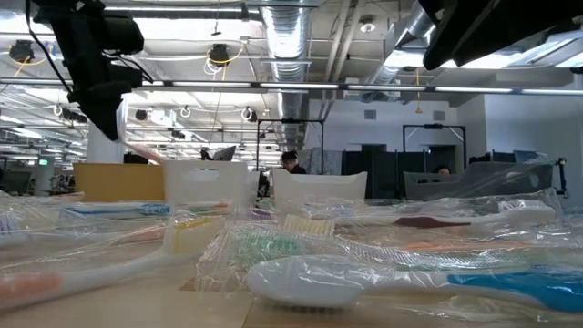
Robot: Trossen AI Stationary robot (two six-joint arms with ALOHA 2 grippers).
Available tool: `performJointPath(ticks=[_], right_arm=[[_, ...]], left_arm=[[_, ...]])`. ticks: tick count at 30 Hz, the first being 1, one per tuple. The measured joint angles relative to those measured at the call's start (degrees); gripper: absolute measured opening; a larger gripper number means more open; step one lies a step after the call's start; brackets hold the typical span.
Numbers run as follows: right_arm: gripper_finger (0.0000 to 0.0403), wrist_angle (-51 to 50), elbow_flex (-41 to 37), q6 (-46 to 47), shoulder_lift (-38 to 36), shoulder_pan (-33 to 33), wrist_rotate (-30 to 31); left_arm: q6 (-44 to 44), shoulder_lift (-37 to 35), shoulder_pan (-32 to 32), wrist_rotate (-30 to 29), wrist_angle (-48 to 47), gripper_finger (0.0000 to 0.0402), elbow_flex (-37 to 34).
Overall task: Pick & Place Toothbrushes
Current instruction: Put the orange toothbrush into the yellow bin
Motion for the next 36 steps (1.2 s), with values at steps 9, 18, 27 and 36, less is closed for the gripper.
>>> performJointPath(ticks=[9, 18, 27, 36], right_arm=[[0.0145, 0.0, 0.0, 0.0, 0.0, 0.0, 0.0], [0.0145, 0.0, 0.0, 0.0, 0.0, 0.0, 0.0], [0.0145, 0.0, 0.0, 0.0, 0.0, 0.0, 0.0], [0.0145, 0.0, 0.0, 0.0, 0.0, 0.0, 0.0]], left_arm=[[0.2, 0.6, 0.0, 0.8, 0.0, 0.0014, 0.0], [0.2, 5.8, 0.0, 0.8, -0.1, 0.0019, 0.0], [0.4, 6.4, 0.0, 1.1, -0.1, 0.0042, 0.0], [0.4, 6.4, 0.0, 1.1, -0.1, 0.0057, 0.0]])
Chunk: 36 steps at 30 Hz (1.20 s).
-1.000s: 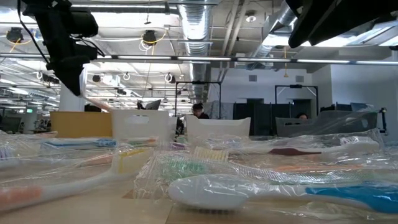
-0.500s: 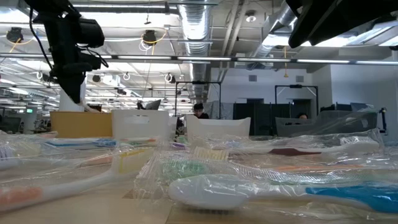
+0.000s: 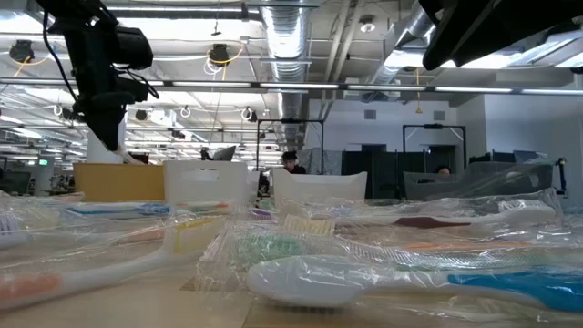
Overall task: Pick & Place Toothbrushes
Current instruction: Put the orange toothbrush into the yellow bin, then put the blue toothbrush into the right white bin
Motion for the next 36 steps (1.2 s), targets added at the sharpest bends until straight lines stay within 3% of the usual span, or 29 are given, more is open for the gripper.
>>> performJointPath(ticks=[10, 21, 29, 33, 36], right_arm=[[0.0145, 0.0, 0.0, 0.0, 0.0, 0.0, 0.0], [0.0145, 0.0, 0.0, 0.0, 0.0, 0.0, 0.0], [0.0145, 0.0, 0.0, 0.0, 0.0, -0.2, 0.0], [0.0145, 0.0, 0.0, -0.3, 0.0, -0.6, 0.0], [0.0145, 0.1, 0.0, -0.4, 0.0, -1.4, 0.0]], left_arm=[[-0.2, 0.0, 0.0, -0.1, 0.0, 0.0091, 0.0], [-0.2, 0.0, 0.0, -0.4, 0.0, 0.0156, 0.0], [-0.7, -0.5, -0.1, 0.0, -0.1, 0.0166, 0.8], [-5.3, -1.9, -1.4, 5.4, 0.0, 0.0165, 1.4], [-9.5, -3.3, -2.9, 16.3, 0.9, 0.0162, 1.9]])
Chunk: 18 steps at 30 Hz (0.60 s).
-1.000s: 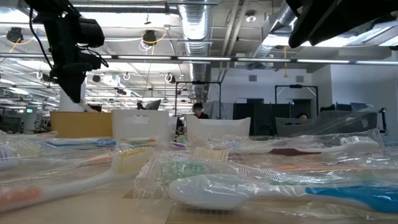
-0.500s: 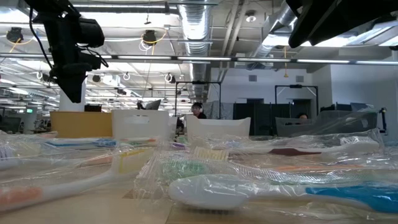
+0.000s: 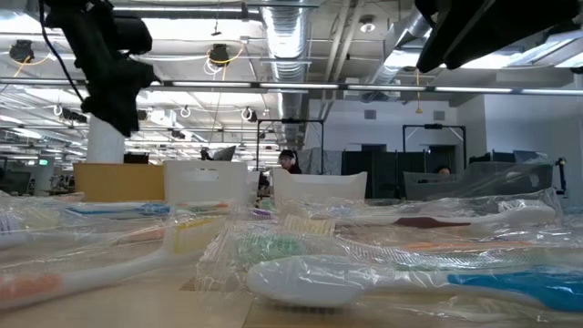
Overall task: Pick & Place Toothbrushes
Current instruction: Put the blue toothbrush into the right white bin
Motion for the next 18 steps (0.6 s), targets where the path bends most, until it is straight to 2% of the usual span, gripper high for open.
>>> performJointPath(ticks=[3, 6, 12, 18], right_arm=[[0.0145, 0.5, 0.0, 0.0, 0.0, -0.8, 0.0], [0.0145, 1.1, 0.0, 0.0, 0.0, -1.4, 0.0], [0.0145, 1.1, 0.0, 0.0, 0.0, -1.3, 0.0], [0.0145, 1.0, 0.0, 0.0, 0.0, -1.3, 0.0]], left_arm=[[-1.5, -2.0, -2.3, 11.8, 3.7, 0.0159, 0.0], [-5.0, -4.1, -6.7, 17.9, 9.2, 0.0159, -0.1], [-14.2, -6.3, -21.0, 18.7, 26.3, 0.0159, -3.7], [-19.9, -5.0, -38.2, 18.7, 58.5, 0.0159, -13.5]])
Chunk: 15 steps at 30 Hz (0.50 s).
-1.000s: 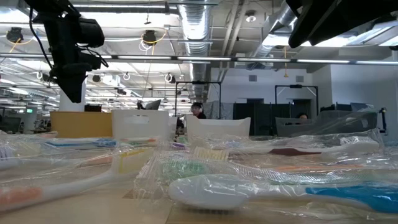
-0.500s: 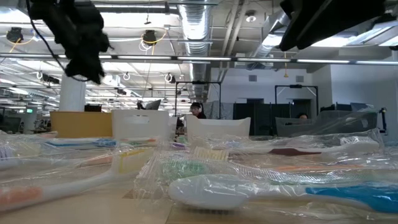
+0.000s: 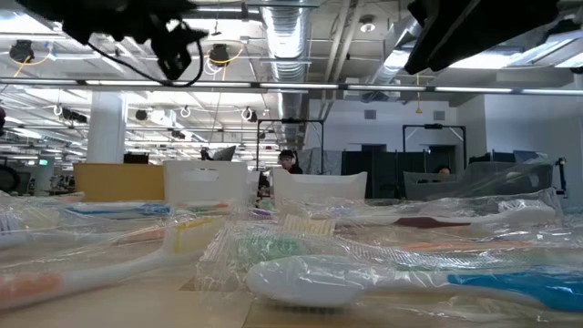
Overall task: Pick & Place Toothbrushes
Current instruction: Put the blue toothbrush into the right white bin
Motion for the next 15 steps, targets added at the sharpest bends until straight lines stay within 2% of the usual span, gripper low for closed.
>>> performJointPath(ticks=[3, 6, 11, 15], right_arm=[[0.0145, -0.2, 0.0, 0.3, 0.0, 0.0, 0.0], [0.0145, -0.2, 0.0, 0.4, 0.0, 0.0, 0.0], [0.0145, -0.2, 0.0, 0.4, 0.0, 0.0, 0.0], [0.0145, -0.2, 0.0, 0.4, 0.0, 0.0, 0.0]], left_arm=[[-0.4, 2.2, -7.3, 0.0, 14.5, 0.0159, -4.7], [0.9, 5.0, -12.6, 0.0, 22.5, 0.0159, -7.6], [4.2, 9.5, -17.0, -1.7, 24.5, 0.0159, -8.1], [12.8, 12.3, -20.8, -12.4, 24.3, 0.0159, -8.0]])
